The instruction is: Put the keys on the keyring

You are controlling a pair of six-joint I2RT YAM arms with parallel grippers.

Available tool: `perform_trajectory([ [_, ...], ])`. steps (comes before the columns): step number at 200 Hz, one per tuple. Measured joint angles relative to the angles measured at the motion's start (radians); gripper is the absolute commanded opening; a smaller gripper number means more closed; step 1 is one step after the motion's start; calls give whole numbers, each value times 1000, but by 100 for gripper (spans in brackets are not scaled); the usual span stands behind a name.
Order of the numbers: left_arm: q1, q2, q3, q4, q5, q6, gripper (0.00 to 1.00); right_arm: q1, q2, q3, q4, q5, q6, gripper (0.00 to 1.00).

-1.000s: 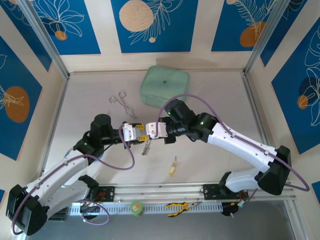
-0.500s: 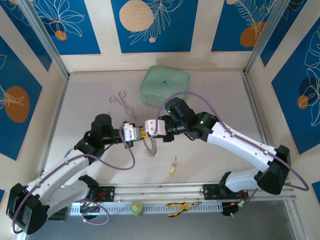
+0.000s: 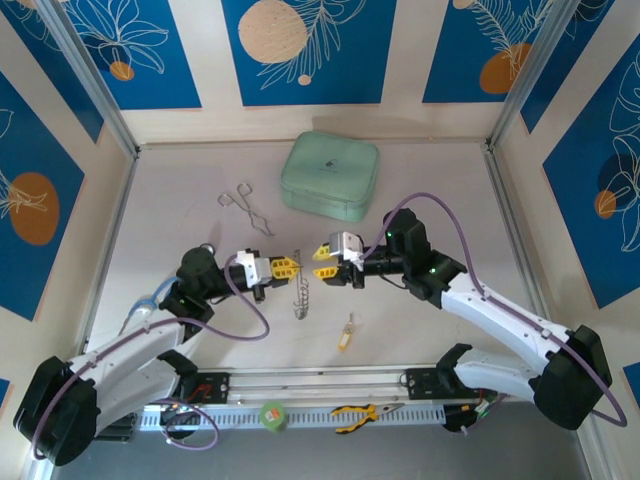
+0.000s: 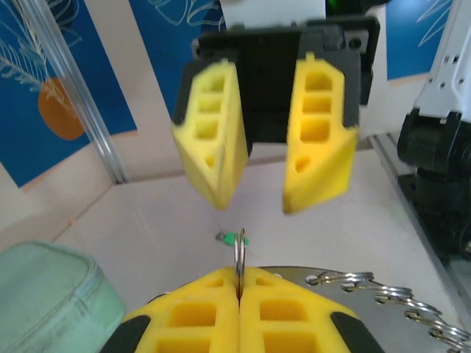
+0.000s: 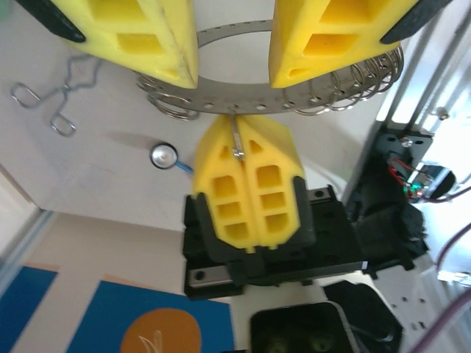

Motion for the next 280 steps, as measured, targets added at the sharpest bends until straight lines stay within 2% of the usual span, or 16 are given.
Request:
perform_trajectory([
  [78,0,47,-2,152,72,-84,0,42,36,0,43,-13,1,28],
  [280,1,48,-2,146,87,-78,0,55,8,1,17,68,1,26],
])
